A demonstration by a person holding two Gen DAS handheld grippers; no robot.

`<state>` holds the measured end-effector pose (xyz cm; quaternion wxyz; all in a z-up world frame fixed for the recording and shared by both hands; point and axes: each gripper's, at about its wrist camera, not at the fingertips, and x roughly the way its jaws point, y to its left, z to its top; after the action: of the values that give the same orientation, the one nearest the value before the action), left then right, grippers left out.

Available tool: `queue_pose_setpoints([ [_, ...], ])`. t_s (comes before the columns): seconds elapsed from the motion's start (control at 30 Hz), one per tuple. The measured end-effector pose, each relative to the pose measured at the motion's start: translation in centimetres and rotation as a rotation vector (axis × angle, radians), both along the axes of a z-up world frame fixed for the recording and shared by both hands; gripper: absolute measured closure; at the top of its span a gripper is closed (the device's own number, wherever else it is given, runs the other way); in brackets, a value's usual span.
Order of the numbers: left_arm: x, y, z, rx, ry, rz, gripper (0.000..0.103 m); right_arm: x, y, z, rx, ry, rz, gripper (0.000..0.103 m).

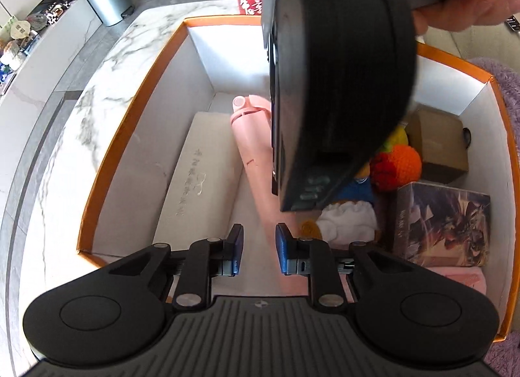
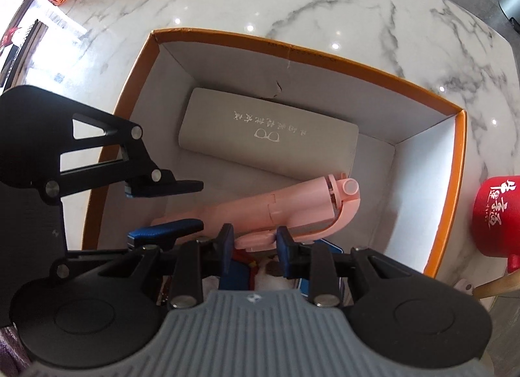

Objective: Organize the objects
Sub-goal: 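Lift the pink selfie stick and carry it over the box, then lower the selfie stick into the box beside the white case and release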

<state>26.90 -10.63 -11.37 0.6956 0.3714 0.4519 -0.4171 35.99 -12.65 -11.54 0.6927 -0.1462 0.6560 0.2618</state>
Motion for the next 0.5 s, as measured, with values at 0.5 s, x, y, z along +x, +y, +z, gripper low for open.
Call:
queue_pose_setpoints([
  [0.5, 1.5, 1.9, 0.5, -0.040, -0.058, 0.080, 0.064, 2.2, 0.3, 1.2, 0.058, -0.011, -0.077, 0.101],
])
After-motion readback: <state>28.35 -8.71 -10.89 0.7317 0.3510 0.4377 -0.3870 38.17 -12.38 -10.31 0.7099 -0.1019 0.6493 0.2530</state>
